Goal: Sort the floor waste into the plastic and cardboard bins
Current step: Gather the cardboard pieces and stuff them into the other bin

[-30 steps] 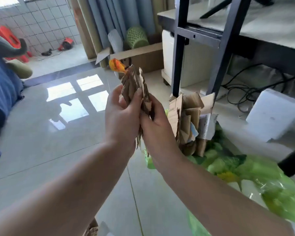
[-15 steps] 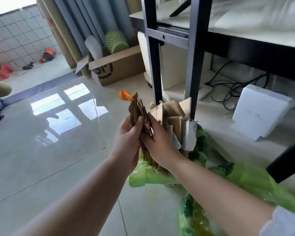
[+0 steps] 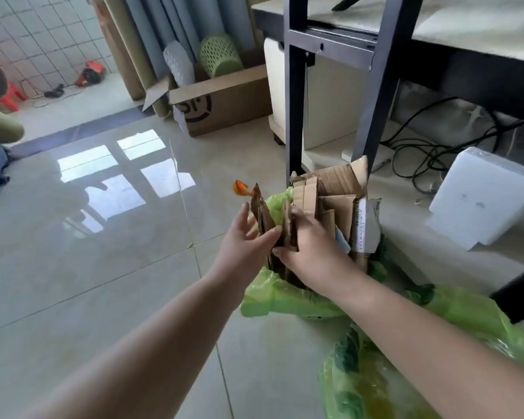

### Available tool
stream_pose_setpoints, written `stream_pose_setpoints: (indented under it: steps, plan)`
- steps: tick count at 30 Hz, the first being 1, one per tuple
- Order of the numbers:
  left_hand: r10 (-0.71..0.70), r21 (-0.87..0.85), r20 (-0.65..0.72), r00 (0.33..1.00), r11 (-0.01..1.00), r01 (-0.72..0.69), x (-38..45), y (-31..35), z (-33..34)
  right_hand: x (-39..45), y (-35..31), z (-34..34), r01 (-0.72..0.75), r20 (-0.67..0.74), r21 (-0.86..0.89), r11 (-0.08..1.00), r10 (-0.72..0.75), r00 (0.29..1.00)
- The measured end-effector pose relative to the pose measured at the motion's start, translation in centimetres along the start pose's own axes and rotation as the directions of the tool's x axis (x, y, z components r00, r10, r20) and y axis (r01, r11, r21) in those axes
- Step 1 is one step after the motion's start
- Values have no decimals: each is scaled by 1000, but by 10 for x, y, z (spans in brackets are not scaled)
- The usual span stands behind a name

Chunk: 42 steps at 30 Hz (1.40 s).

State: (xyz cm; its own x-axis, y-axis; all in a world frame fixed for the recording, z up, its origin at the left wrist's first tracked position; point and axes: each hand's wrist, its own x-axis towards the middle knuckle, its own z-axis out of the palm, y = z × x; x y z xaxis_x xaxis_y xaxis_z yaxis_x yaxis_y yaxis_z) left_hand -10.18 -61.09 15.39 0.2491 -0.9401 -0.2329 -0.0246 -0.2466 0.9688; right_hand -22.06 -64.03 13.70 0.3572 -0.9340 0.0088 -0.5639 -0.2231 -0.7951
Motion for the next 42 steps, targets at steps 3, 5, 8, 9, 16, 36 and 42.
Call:
stream_pose_setpoints:
  steps: [3,5,8,9,16,36,42]
  plan:
    - [79,16,-56,995,997,-78,-25,4,-21,-21,-10,-4,141,-197,13,990,-136,971]
    - [120,24,-84,989,993,-118,-47,6,-41,-38,-24,-3,267,-277,30,963,-249,928]
    - [99,68,-116,988,993,-92,-88,-3,-80,-61,-43,11,379,-211,109,919,-351,912]
    - [77,90,-142,987,994,-65,-104,-10,-95,-69,-48,19,379,-156,171,910,-354,922]
    - [-165,44,-397,903,979,198,-216,-88,-208,-142,-65,117,179,345,284,942,-274,898]
    - [-194,738,-444,875,475,480,-253,-315,-257,-157,-21,330,974,953,0,227,-295,69]
    - [-102,767,-513,853,393,508,-247,-320,-251,-147,-26,348,993,895,-1,115,-443,52]
